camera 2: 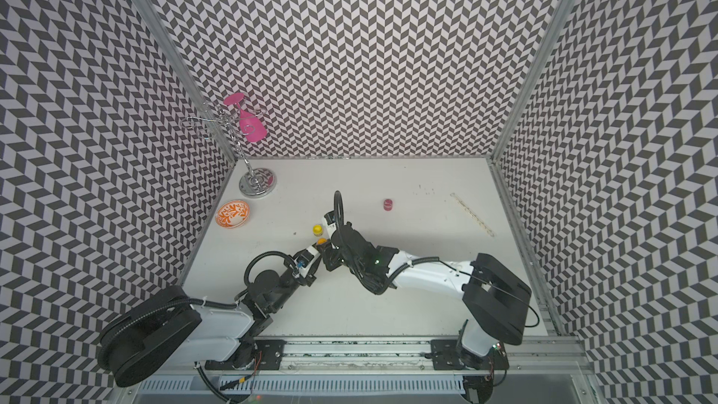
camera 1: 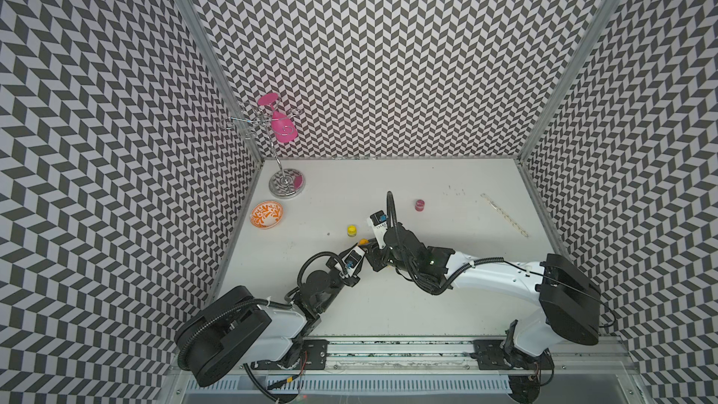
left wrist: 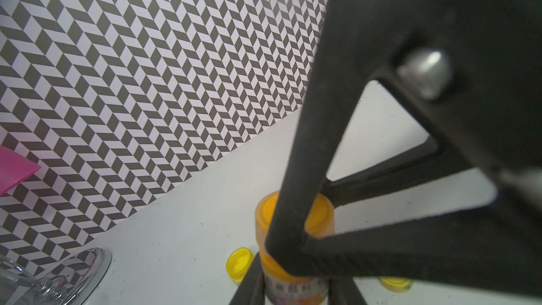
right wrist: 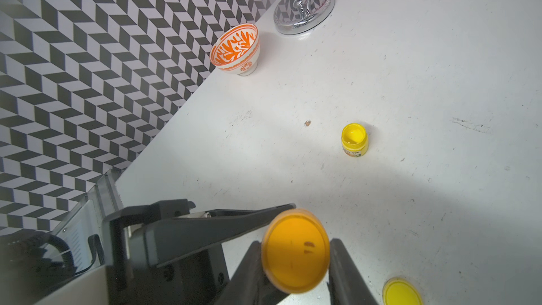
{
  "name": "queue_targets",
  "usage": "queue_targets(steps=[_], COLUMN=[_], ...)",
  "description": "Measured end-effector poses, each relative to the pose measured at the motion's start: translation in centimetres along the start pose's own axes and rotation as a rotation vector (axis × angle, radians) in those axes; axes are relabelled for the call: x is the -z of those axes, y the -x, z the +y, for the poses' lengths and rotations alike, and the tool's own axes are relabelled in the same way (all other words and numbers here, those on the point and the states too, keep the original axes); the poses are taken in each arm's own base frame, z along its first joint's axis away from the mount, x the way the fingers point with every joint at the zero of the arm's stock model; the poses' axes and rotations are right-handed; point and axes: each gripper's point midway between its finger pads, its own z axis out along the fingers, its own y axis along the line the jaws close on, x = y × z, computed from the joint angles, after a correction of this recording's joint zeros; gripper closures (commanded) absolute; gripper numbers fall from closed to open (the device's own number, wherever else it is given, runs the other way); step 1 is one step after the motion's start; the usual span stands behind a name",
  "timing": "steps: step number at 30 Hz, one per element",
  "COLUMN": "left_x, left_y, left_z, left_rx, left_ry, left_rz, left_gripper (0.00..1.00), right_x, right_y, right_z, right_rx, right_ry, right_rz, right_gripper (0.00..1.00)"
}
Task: Close the paint jar lid
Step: Close the lid on the paint jar, then screw the lid onto the paint jar.
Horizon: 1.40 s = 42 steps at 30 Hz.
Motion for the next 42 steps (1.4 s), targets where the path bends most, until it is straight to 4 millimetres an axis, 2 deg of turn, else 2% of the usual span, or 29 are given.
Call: queue_targets(steps=[7, 16, 24, 29, 32, 34, 38, 42], left_x=[-0.4, -0.7, -2.1, -2.9, -3.0, -2.9, -2.8, -2.2], left_y=[0.9, 2.3, 3.7, 5.0, 5.2, 5.2, 5.6, 6.4], left_z=[-1.8, -2.0, -1.5, -0.2, -0.2, -0.4, -1.3, -3.7], left_rx=[0.05, 0.096, 0.124, 0.148, 0.157, 0.159, 0.161, 0.151], left_ry=[-0.103, -0.147, -0.147, -0.111, -0.12, -0.133, -0.192, -0.355], left_rz=[-0.062, -0.123, -0.153, -0.189, -0.195, -0.197, -0.215, -0.258], left_gripper=[0.74, 0.75, 0.75, 0.75, 0.75, 0.75, 0.75, 0.75], right_x=[0.3, 2.1, 5.3, 7.3, 8.9, 10.2, 13.5, 16.1], right_y=[-1.3, -0.7, -0.1, -2.1, -2.6, -2.2, 0.3, 2.9], right_z=[-0.9, -1.5, -1.8, -2.5, -3.1, -3.3, -3.5, -2.7], right_rx=[-0.001, -0.001, 0.01, 0.036, 0.039, 0.046, 0.086, 0.191], right_ry=[-0.032, -0.046, -0.034, -0.039, -0.04, -0.043, -0.048, -0.019], right_rz=[0.025, -0.02, -0.085, -0.053, -0.063, -0.096, -0.22, -0.326], right_gripper=[0.53, 0.38, 0.26, 0.23, 0.23, 0.23, 0.24, 0.26])
